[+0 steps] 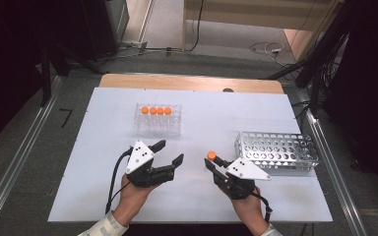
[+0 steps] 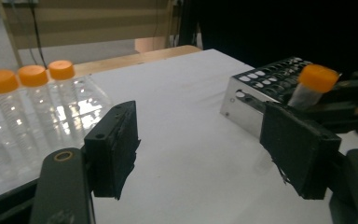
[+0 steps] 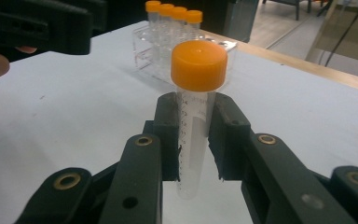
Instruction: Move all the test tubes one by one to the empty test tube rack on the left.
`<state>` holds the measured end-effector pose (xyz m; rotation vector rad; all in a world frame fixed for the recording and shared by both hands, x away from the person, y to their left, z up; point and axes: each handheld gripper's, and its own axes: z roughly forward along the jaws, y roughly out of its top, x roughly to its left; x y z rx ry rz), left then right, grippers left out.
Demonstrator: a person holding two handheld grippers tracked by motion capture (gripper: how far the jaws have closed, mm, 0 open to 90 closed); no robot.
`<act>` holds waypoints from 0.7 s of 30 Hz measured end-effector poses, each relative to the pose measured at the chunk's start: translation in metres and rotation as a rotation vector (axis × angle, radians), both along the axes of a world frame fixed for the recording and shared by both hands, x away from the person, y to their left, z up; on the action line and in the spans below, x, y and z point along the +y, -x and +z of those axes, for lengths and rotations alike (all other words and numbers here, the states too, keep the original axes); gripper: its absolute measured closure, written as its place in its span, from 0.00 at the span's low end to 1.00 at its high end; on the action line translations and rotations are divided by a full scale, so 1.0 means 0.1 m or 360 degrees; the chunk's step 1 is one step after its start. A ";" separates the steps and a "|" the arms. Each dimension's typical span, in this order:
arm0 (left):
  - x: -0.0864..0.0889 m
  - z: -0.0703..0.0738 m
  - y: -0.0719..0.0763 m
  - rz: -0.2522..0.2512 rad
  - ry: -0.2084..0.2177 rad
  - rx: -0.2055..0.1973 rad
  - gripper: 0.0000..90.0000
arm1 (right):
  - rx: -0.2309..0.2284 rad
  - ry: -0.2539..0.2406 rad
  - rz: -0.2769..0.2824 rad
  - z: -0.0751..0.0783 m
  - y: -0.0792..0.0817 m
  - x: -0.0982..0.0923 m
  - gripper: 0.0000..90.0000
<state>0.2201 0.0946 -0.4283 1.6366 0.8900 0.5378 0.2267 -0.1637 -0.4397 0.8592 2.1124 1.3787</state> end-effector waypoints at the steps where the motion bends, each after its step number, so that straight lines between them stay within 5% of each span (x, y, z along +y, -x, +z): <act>1: -0.03 0.01 0.01 -0.0022 0.0013 -0.0009 0.34 | 0.0001 0.0010 0.0017 -0.01 0.00 0.04 0.80; 9: -0.16 0.06 0.06 -0.0152 0.0002 -0.0029 0.43 | 0.0019 0.0047 0.0108 -0.06 0.00 0.31 0.80; 21: -0.22 0.00 0.05 -0.0218 -0.0028 -0.0004 0.63 | 0.0029 0.0045 0.0180 -0.07 0.03 0.48 0.80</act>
